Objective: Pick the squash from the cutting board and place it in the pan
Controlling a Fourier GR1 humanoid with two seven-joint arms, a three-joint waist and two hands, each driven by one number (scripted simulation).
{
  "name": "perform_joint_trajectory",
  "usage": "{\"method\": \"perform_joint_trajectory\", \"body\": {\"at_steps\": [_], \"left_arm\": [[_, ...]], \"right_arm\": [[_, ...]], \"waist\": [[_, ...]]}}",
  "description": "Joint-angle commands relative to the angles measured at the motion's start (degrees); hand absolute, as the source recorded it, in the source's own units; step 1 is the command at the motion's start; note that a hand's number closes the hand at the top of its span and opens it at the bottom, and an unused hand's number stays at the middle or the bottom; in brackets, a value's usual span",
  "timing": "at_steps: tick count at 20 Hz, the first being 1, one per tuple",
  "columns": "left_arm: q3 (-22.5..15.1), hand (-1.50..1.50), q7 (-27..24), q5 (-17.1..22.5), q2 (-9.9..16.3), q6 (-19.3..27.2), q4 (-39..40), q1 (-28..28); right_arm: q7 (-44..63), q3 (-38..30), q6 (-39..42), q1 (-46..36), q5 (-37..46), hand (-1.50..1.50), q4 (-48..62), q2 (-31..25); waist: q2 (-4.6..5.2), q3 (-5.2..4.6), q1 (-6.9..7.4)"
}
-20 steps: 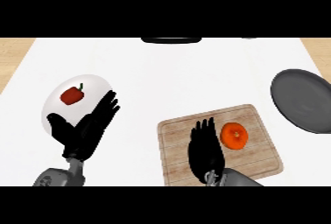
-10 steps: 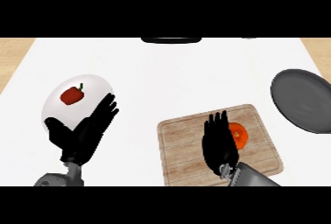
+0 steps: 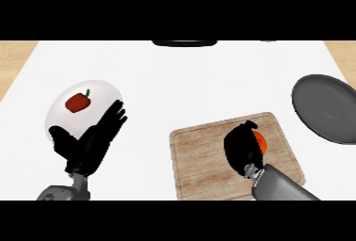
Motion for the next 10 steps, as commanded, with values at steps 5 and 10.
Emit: {"method": "perform_joint_trajectory", "body": {"at_steps": [5,10], "left_arm": [[-0.81,0.0,2.42,-2.19,-3.57,2.32,0.7,-2.63],[2.95,0.0,1.29,0.1,-0.76,-2.31,1.18,-2.26]], "right_arm": [[-9.89,1.95,-5.12,-3.74,6.84,1.5,2.24,-2.32],[-10.84,1.28,-10.65,-4.59,12.15,1.5,8.28,2.83]], "waist": [[0.0,0.0,-0.15],[0.04,0.0,0.07]]}}
